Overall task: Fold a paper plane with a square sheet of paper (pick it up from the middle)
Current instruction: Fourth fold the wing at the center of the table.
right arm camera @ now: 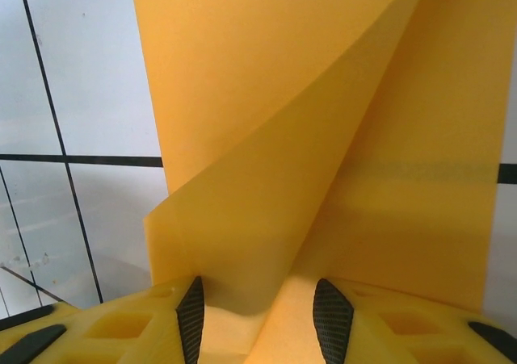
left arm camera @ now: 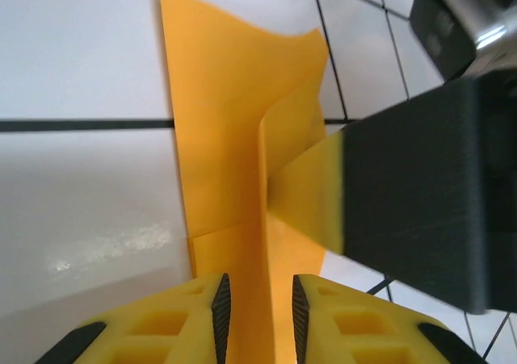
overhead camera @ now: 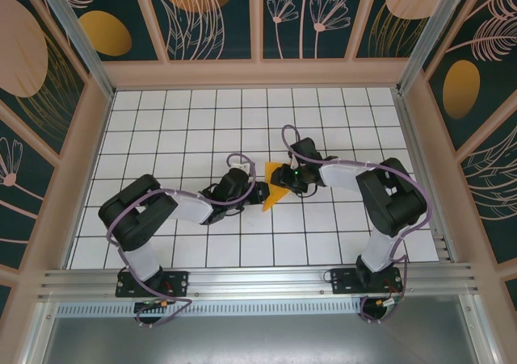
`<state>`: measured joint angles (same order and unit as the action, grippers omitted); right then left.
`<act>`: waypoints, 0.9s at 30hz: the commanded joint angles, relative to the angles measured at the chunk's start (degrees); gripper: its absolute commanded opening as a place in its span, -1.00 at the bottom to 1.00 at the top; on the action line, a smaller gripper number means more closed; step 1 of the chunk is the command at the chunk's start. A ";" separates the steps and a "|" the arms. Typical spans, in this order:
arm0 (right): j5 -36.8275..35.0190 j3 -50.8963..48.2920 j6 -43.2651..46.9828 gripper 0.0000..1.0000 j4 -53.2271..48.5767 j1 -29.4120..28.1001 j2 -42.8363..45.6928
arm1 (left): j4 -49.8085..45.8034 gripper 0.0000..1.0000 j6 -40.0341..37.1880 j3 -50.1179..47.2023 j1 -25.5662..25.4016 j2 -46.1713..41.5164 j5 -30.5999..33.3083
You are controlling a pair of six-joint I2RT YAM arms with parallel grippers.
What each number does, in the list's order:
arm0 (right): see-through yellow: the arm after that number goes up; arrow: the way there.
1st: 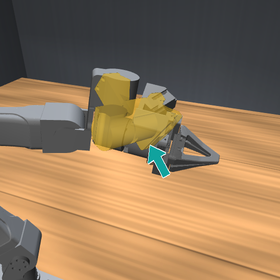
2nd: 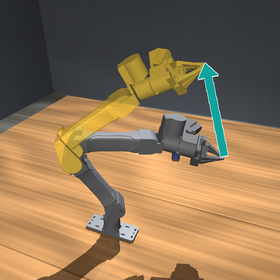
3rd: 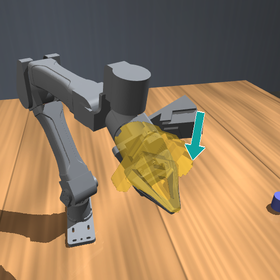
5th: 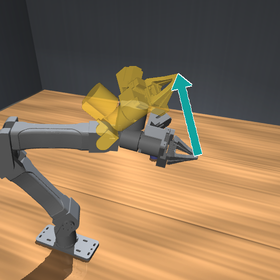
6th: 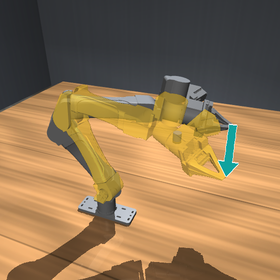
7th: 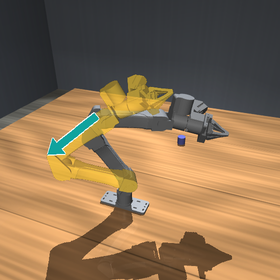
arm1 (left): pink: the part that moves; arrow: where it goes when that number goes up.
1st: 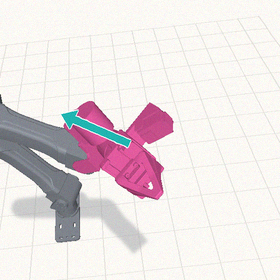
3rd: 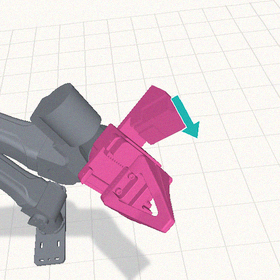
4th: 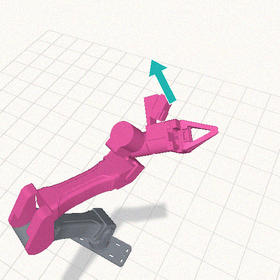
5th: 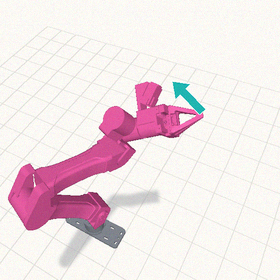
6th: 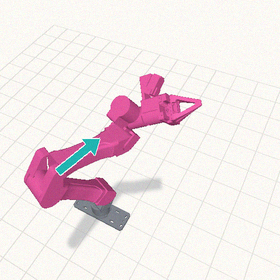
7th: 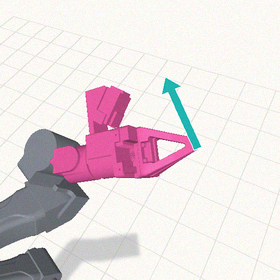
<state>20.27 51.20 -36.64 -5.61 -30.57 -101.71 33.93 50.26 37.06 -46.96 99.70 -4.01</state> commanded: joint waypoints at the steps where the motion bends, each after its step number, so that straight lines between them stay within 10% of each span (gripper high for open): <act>1: -12.67 -3.39 0.07 -0.07 -7.86 0.33 -7.18 | -1.96 -0.38 0.76 -1.16 0.29 -3.49 2.76; 27: -8.84 -3.52 1.14 0.10 -7.14 0.24 -7.19 | 3.83 -0.85 2.30 1.22 0.39 3.64 -7.65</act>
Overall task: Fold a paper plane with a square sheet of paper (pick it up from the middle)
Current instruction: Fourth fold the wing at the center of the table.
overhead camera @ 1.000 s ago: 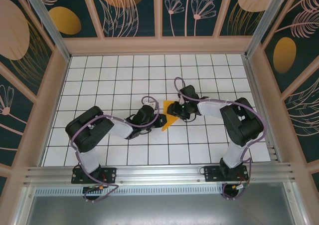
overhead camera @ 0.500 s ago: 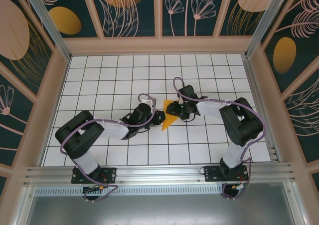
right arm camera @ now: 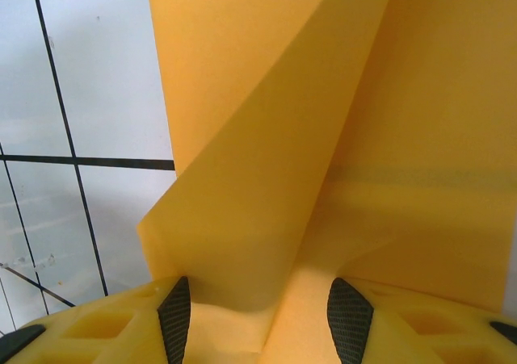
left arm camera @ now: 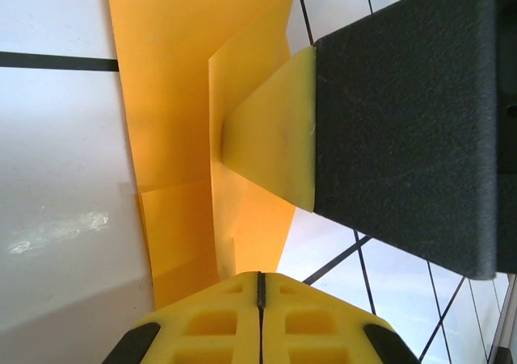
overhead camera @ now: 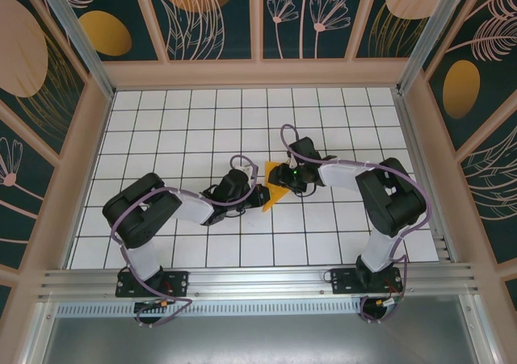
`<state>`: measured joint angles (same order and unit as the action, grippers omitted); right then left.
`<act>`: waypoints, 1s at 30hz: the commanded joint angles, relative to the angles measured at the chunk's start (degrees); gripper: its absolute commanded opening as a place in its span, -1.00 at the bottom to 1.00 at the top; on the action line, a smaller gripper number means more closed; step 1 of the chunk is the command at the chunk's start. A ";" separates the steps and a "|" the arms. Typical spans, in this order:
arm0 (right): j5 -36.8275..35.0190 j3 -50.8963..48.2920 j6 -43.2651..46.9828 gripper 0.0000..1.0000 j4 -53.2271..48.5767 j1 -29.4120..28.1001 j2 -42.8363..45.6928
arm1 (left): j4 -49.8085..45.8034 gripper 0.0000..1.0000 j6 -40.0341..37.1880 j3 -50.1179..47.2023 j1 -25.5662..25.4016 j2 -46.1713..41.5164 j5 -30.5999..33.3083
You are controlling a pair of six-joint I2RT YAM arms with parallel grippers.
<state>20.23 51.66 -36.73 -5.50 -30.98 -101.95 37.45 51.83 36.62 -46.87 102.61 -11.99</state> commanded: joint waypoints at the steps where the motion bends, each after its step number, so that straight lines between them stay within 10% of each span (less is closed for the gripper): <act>1: -8.74 -4.11 1.23 0.10 -7.16 0.70 -6.84 | -0.65 -0.85 0.72 1.75 0.38 0.66 1.14; 30: -12.61 -2.99 2.27 -0.02 -9.23 0.92 -7.39 | -5.11 -0.90 2.04 2.58 1.13 1.42 2.94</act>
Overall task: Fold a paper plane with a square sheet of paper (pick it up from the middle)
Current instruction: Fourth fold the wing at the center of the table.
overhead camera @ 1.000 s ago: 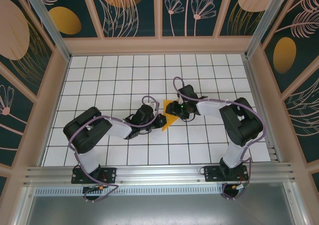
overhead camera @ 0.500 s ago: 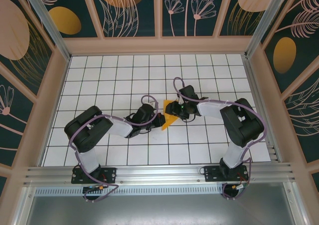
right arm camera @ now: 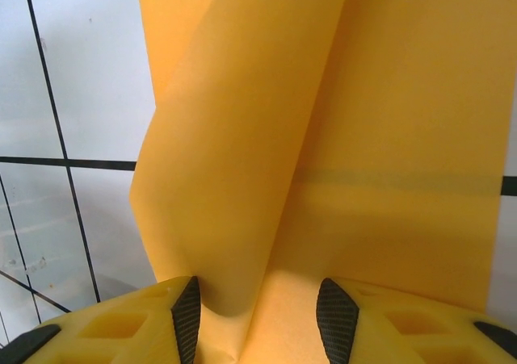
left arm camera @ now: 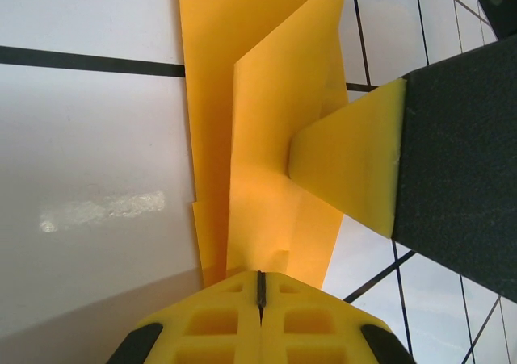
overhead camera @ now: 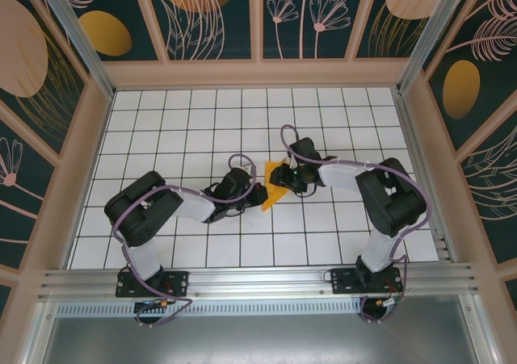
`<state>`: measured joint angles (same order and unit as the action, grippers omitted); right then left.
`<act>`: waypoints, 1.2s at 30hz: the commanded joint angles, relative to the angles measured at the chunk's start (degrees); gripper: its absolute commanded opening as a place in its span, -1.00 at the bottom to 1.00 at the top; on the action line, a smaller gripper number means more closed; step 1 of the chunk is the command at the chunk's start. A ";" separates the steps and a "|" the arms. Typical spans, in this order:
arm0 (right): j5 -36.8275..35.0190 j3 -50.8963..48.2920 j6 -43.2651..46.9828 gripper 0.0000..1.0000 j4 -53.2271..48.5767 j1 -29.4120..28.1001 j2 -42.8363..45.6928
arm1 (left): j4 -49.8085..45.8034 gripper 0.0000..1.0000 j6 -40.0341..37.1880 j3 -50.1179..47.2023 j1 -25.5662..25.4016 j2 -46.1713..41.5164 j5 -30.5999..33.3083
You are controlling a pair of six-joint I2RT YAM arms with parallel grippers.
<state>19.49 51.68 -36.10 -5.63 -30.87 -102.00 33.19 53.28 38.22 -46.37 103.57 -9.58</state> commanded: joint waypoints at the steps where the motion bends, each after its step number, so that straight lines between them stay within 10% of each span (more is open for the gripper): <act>1: -12.25 -2.75 1.64 -0.02 -9.44 0.73 -7.91 | -0.57 -0.88 0.55 0.92 0.63 -0.11 0.53; 36: -12.32 -1.81 1.82 0.01 -10.09 -0.11 -11.35 | -0.90 -0.80 1.86 2.43 1.72 2.05 -1.51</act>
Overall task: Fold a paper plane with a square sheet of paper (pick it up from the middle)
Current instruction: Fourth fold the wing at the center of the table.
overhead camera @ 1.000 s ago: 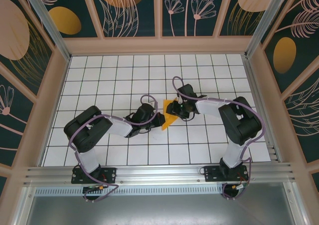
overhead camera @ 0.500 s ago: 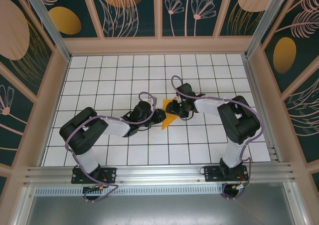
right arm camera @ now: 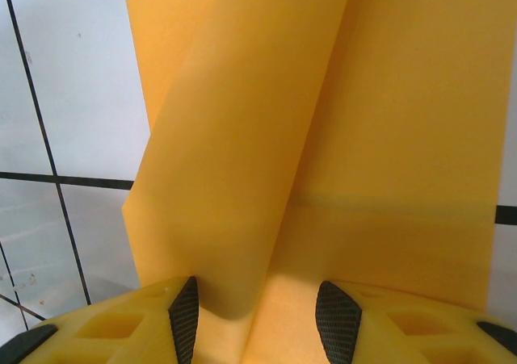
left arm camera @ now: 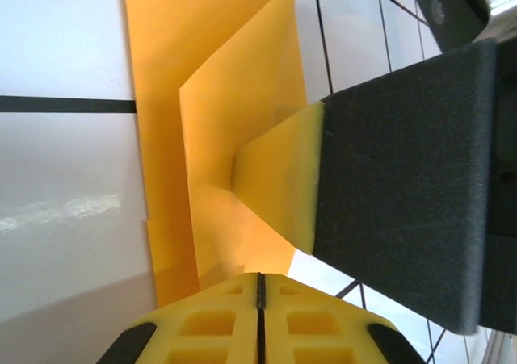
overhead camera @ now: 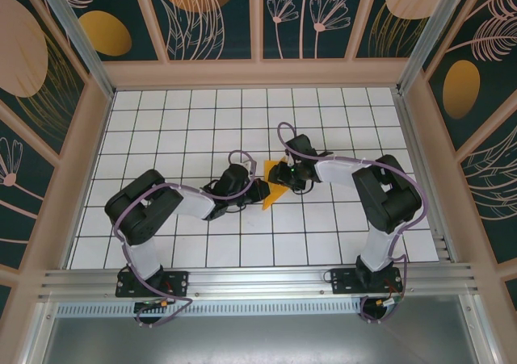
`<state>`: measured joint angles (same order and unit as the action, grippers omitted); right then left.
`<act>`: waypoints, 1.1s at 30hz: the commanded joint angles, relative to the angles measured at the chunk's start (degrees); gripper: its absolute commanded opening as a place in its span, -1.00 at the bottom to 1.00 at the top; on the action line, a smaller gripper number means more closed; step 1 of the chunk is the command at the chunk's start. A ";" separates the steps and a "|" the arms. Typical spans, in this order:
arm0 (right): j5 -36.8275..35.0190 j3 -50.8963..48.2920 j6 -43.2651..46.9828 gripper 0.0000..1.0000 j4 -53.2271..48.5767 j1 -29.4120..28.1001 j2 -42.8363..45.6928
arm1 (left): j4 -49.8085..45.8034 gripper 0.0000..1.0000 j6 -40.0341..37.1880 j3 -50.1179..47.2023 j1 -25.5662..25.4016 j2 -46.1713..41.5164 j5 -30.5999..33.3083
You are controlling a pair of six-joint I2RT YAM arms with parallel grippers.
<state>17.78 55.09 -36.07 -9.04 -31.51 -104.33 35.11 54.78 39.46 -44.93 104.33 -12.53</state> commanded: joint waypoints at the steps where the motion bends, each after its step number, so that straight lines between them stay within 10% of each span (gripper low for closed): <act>1: -10.25 -5.42 1.88 0.01 -6.43 0.57 -8.75 | -3.12 -0.81 0.32 1.31 0.28 1.44 1.55; 23: -10.52 -5.56 2.24 -0.05 -6.64 0.66 -9.45 | -7.50 -0.87 1.61 2.63 0.28 3.22 1.99; 33: -3.47 -1.94 2.49 -0.01 -5.33 1.76 4.27 | -12.02 -0.91 2.13 3.74 0.28 4.79 1.90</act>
<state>17.85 54.70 -34.87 -9.10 -31.44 -101.82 28.29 56.27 42.81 -44.88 106.50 -11.40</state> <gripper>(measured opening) 0.489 0.066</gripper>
